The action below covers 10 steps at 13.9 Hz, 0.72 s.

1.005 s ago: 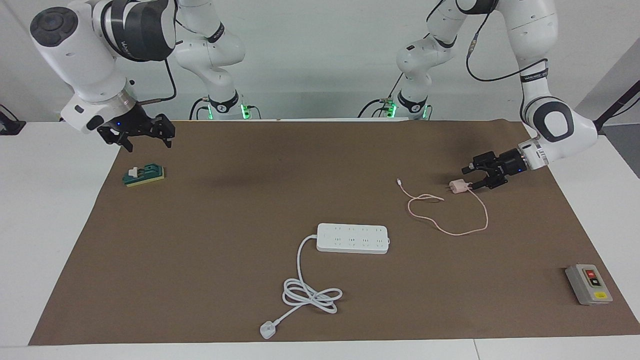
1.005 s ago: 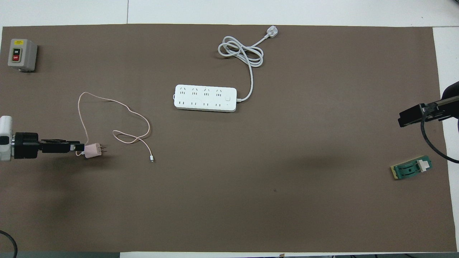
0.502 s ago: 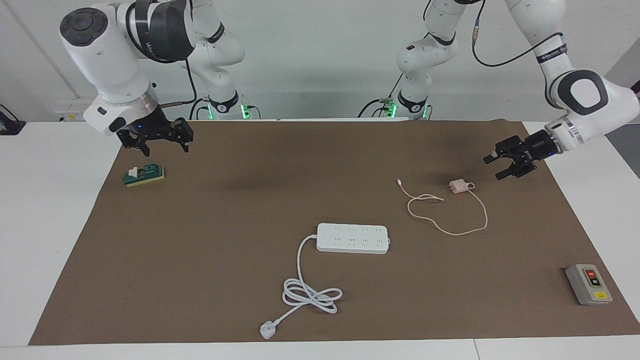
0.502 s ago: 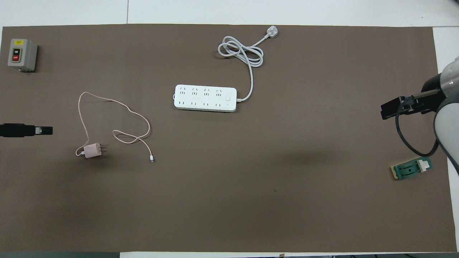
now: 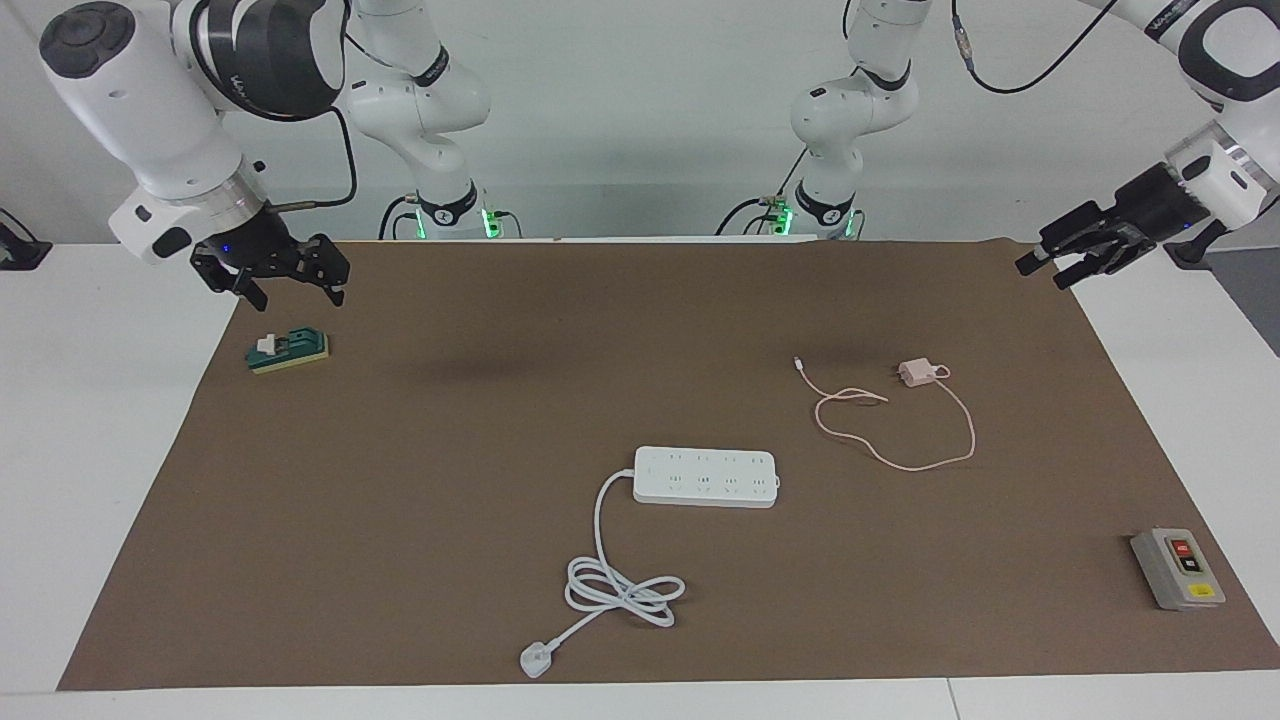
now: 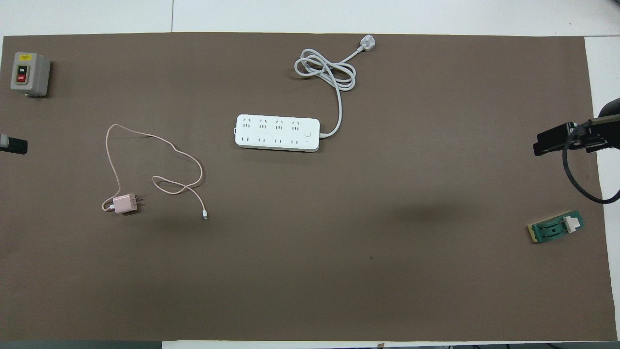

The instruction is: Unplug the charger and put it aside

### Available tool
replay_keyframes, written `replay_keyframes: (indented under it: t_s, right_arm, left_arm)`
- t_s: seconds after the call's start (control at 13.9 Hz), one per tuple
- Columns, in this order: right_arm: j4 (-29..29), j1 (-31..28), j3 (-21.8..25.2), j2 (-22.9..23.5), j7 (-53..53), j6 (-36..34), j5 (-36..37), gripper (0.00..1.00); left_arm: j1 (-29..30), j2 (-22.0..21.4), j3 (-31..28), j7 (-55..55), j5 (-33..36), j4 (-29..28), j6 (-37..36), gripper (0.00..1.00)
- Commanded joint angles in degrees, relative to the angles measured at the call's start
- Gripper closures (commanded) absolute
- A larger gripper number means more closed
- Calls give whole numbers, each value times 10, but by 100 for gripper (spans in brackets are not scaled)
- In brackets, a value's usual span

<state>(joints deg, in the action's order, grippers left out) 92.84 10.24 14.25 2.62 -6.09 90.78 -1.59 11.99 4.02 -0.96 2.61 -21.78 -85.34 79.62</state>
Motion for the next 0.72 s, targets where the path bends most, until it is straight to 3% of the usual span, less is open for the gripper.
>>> replay_keyframes:
  t_s: [0.0, 0.29, 0.43, 0.65]
  right_arm:
    - [-14, -7, -7, 10, -1, -2, -3, 0]
    - [-5, -6, -7, -7, -2, 0, -2, 0]
    - [0, -7, 0, -9, -3, -6, -2, 0]
    - [1, -6, 16, -16, 2, -4, -2, 0]
  left_arm:
    - [-63, 8, -7, -116, 101, 61, -58, 0]
    - [-103, -38, 2, -147, 192, 62, -54, 0]
    - [-114, -31, 21, -146, 264, 41, -17, 0]
    - [-115, -26, 24, -143, 278, 26, 19, 0]
